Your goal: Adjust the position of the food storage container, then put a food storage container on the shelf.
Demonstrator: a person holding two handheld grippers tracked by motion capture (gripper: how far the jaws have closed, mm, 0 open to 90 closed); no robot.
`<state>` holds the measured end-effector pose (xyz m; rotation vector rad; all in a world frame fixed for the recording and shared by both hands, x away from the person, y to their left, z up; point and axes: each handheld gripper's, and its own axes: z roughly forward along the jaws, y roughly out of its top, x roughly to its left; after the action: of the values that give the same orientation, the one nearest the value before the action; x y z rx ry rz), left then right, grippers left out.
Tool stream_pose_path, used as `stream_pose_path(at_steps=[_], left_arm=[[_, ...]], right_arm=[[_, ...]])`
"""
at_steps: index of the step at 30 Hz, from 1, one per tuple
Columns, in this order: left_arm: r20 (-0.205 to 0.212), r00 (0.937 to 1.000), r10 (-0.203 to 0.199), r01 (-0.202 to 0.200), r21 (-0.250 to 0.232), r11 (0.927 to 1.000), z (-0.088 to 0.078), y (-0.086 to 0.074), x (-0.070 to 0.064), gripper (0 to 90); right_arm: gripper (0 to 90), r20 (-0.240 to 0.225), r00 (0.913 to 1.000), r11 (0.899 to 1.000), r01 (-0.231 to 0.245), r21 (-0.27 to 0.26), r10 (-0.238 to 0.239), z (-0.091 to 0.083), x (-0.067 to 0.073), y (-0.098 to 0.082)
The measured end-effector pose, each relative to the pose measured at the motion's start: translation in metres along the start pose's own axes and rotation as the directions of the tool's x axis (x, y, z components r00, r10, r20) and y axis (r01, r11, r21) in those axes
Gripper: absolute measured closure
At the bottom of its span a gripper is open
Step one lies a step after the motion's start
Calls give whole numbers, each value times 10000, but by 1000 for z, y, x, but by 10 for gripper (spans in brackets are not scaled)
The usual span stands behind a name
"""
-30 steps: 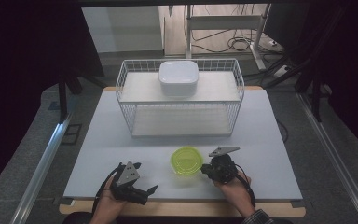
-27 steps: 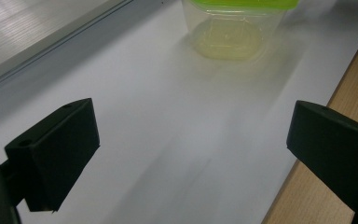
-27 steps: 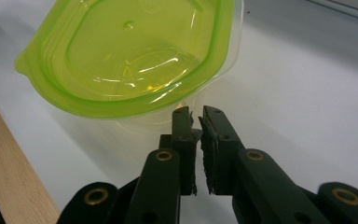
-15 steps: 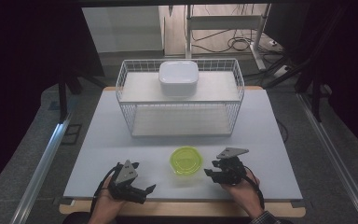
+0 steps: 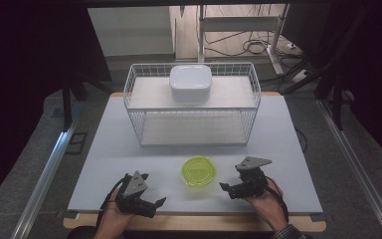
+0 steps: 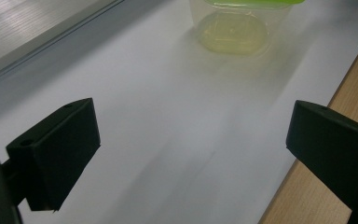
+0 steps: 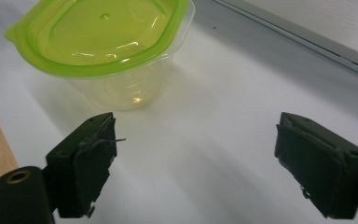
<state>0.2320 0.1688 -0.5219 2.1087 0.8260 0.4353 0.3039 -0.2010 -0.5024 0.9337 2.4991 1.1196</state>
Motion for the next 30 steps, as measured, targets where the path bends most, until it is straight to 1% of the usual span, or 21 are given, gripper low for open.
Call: stream_pose_path(at_steps=[6, 11, 17, 19, 21, 22, 23, 24, 27, 30], left_arm=[[-13, 10000, 41, -41, 16, 10000, 0, 0, 0, 25], [-14, 10000, 82, -82, 12, 10000, 1, 0, 0, 24], [-27, 10000, 91, -91, 5, 10000, 1, -1, 0, 24], [-39, 9999, 113, -113, 30, 9999, 2, 0, -1, 24], [-34, 9999, 115, -114, 39, 9999, 2, -1, -1, 24], [-38, 9999, 113, -113, 38, 9999, 2, -1, -1, 24], [-53, 9999, 119, -119, 38, 9999, 2, -1, -1, 24], [-59, 9999, 114, -114, 35, 9999, 2, -1, 0, 24], [-74, 9999, 127, -127, 37, 9999, 2, -1, 0, 24], [-88, 9999, 128, -127, 35, 9999, 2, 0, 0, 24]], right_arm=[[94, -124, 9997, 9997, -215, 74, 215, 1, -3, -2], [85, 14, 9998, 9998, -199, -43, 199, -1, -4, 0], [85, -73, 9994, 9993, -325, -171, 324, -2, -3, 3], [80, -143, 9988, 9987, -473, -193, 470, -3, -2, 6], [55, -213, 9982, 9980, -574, -262, 568, -4, -2, 8], [43, -317, 9968, 9968, -748, -288, 739, -5, -2, 10], [43, -317, 9968, 9968, -748, -288, 739, -5, -2, 10], [43, -347, 9956, 9957, -876, -301, 866, -5, -2, 11], [45, -476, 9908, 9919, -1266, 17, 1266, -5, -3, 14], [75, -529, 9888, 9901, -1389, 207, 1398, -5, -2, 17]])
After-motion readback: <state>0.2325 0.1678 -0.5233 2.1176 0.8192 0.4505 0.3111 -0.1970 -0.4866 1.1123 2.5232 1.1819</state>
